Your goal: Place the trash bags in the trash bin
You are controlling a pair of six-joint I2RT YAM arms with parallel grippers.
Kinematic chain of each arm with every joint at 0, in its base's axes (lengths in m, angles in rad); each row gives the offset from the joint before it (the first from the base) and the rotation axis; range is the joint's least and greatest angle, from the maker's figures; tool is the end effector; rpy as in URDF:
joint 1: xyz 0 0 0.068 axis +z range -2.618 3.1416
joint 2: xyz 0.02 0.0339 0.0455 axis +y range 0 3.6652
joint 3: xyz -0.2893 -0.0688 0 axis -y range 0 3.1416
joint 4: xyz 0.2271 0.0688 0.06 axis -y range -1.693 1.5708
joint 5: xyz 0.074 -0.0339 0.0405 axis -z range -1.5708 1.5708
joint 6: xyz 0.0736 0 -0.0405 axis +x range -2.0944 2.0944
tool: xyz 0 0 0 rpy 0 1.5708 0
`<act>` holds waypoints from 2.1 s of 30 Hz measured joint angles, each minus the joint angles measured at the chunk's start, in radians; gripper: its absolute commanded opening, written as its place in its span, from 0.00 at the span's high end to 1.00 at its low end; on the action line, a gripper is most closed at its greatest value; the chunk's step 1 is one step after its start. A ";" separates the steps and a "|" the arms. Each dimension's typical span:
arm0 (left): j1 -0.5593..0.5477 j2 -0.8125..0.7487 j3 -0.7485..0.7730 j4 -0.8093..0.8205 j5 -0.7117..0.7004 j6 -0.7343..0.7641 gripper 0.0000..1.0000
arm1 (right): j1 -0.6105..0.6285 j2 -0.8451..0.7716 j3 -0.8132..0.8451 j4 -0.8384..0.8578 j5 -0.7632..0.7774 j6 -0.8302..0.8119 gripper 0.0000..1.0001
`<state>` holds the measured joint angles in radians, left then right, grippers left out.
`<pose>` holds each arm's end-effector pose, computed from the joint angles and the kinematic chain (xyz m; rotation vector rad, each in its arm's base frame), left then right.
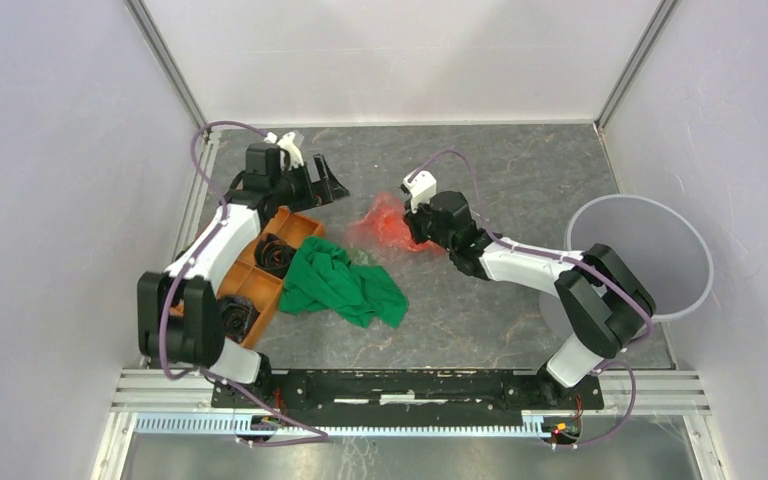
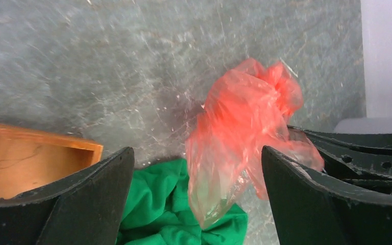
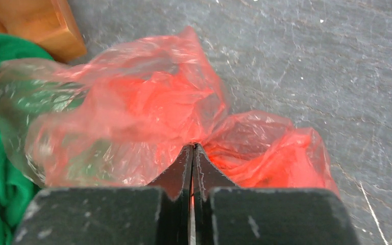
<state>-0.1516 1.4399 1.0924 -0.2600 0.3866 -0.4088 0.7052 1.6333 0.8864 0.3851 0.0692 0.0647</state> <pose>0.3249 -0.0777 0.2982 -0.0592 2.2214 -0.7354 0.2952 0.2446 0.2398 -0.5717 1.8723 0.4449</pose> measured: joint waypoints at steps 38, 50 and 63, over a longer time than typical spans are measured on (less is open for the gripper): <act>-0.407 -0.085 -0.383 0.254 -0.194 -0.225 0.38 | -0.084 -0.264 -0.177 -0.035 -0.179 0.089 1.00; -0.424 -0.008 -0.377 0.339 -0.202 -0.245 0.48 | -0.087 -0.274 -0.182 -0.051 -0.212 0.095 1.00; -0.424 0.014 -0.363 0.361 -0.200 -0.233 0.97 | -0.086 -0.300 -0.119 -0.298 -0.176 0.083 0.45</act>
<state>-0.5758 1.4540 0.7296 0.1013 0.1864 -0.6418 0.6189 1.3331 0.7673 0.0868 -0.1070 0.1474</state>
